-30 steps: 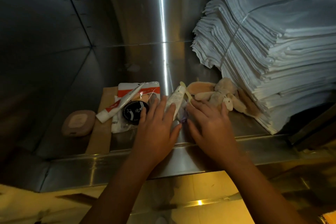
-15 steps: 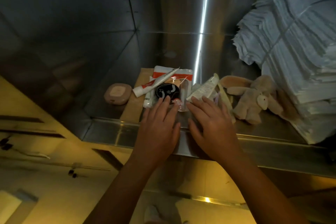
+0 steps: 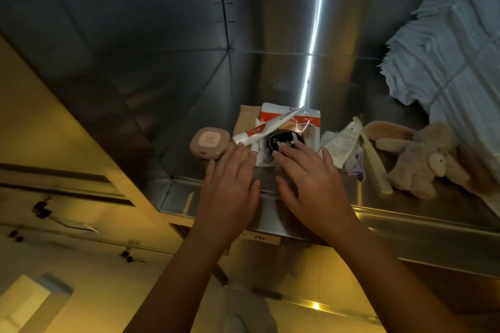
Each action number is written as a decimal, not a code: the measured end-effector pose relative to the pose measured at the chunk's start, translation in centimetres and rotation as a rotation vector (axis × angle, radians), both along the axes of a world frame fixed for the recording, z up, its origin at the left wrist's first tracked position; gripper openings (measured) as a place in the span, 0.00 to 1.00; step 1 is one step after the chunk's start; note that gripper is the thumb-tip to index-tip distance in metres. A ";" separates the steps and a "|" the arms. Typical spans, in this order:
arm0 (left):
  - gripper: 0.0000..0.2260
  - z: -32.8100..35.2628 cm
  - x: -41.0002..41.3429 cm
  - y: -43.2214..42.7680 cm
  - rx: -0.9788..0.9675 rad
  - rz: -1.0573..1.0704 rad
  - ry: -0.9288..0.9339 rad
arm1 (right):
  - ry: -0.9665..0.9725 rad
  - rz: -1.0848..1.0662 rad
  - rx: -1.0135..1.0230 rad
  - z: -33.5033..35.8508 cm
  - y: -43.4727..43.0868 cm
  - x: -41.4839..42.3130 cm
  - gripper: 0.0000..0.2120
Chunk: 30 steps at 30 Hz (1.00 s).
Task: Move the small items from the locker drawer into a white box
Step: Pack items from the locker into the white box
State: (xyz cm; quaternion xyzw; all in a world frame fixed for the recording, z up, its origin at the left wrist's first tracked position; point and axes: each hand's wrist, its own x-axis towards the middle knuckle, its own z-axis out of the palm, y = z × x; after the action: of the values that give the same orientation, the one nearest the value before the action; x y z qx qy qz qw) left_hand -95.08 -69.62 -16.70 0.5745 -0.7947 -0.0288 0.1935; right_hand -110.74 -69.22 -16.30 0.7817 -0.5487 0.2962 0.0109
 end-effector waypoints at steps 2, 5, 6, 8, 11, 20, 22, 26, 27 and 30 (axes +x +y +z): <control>0.23 -0.3 0.7 -0.4 0.005 0.012 -0.011 | 0.021 0.001 0.001 -0.1 -0.6 0.5 0.19; 0.22 -0.5 1.5 -0.9 -0.004 0.024 0.007 | 0.044 0.010 -0.012 -0.1 -1.4 1.3 0.19; 0.22 -0.5 1.8 -1.1 -0.010 0.029 0.010 | 0.048 0.014 -0.015 -0.1 -1.7 1.6 0.19; 0.21 -0.5 2.2 -1.6 -0.018 0.044 0.004 | 0.059 0.021 -0.016 -0.2 -2.3 2.0 0.18; 0.22 -0.7 2.8 -2.3 -0.026 0.044 0.009 | 0.080 0.027 -0.004 -0.2 -3.2 2.6 0.18; 0.22 -0.7 4.2 -4.5 -0.028 0.022 -0.014 | 0.153 0.022 0.031 0.1 -7.1 4.1 0.18; 0.22 -0.7 4.4 -5.0 -0.029 0.022 -0.003 | 0.191 0.022 0.069 -0.1 -7.9 4.3 0.19; 0.22 -0.8 4.8 -6.1 -0.022 0.027 -0.007 | 0.220 0.024 0.091 -0.1 -9.2 4.7 0.19; 0.21 -0.8 4.9 -6.3 -0.018 0.032 -0.004 | 0.220 0.027 0.091 -0.1 -9.4 4.7 0.19; 0.21 -1.1 5.0 -7.0 0.012 0.056 -0.011 | 0.235 0.045 0.091 -0.1 -10.0 4.9 0.20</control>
State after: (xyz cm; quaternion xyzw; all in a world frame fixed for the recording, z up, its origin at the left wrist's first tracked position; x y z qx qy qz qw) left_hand -90.09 -76.61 -17.76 0.5979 -0.7792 -0.0250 0.1864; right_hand -105.80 -79.17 -16.37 0.8228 -0.5387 0.1778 0.0330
